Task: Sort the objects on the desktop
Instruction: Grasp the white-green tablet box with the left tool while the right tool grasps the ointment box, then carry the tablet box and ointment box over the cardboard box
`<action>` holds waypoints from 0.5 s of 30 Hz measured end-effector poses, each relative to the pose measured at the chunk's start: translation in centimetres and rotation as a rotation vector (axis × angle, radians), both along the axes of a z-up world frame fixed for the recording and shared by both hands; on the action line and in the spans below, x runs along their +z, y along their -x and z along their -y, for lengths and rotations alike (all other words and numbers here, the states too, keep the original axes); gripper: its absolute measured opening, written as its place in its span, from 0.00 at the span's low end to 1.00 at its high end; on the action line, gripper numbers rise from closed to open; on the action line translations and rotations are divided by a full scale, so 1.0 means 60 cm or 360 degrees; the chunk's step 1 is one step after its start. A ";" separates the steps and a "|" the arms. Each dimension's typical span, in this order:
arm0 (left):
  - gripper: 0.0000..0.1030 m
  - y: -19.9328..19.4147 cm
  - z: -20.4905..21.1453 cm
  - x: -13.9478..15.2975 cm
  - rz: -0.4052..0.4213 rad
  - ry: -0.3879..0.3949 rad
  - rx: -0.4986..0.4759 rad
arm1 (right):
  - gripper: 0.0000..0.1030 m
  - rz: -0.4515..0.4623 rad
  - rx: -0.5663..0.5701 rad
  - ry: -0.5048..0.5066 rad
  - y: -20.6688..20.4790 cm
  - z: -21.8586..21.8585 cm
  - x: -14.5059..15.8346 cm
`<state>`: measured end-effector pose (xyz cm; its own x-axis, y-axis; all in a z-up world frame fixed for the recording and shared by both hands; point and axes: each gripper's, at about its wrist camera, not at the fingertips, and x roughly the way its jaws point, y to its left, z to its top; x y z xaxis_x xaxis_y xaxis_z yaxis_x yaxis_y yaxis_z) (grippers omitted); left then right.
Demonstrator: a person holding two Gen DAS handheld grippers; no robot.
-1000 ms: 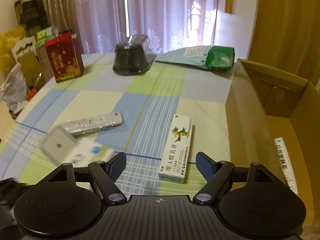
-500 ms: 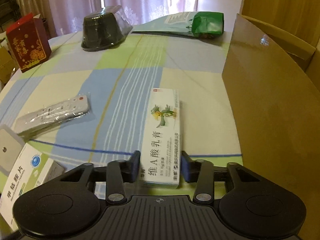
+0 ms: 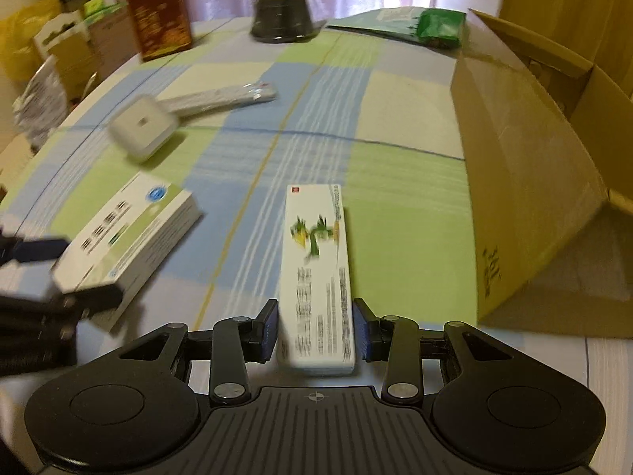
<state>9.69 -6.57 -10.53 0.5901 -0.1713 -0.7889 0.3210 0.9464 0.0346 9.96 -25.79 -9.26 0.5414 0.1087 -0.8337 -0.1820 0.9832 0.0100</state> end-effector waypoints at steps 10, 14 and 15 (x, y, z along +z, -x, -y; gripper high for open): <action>0.73 -0.047 0.020 -0.005 -0.0019 -0.0062 -0.0042 | 0.76 0.0079 0.0017 -0.0027 -0.029 -0.005 -0.005; 0.71 -0.058 0.023 -0.012 -0.0059 -0.0074 -0.0044 | 0.74 0.0046 0.0027 -0.0035 -0.043 -0.005 -0.013; 0.70 -0.060 0.024 -0.015 -0.0075 -0.0074 -0.0045 | 0.68 0.0036 0.0024 -0.0040 -0.044 -0.004 -0.015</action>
<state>13.27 -7.98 -11.41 0.5475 -0.1499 -0.8233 0.3501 0.9346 0.0626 12.60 -25.55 -10.17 0.5581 0.1377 -0.8183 -0.1975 0.9798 0.0302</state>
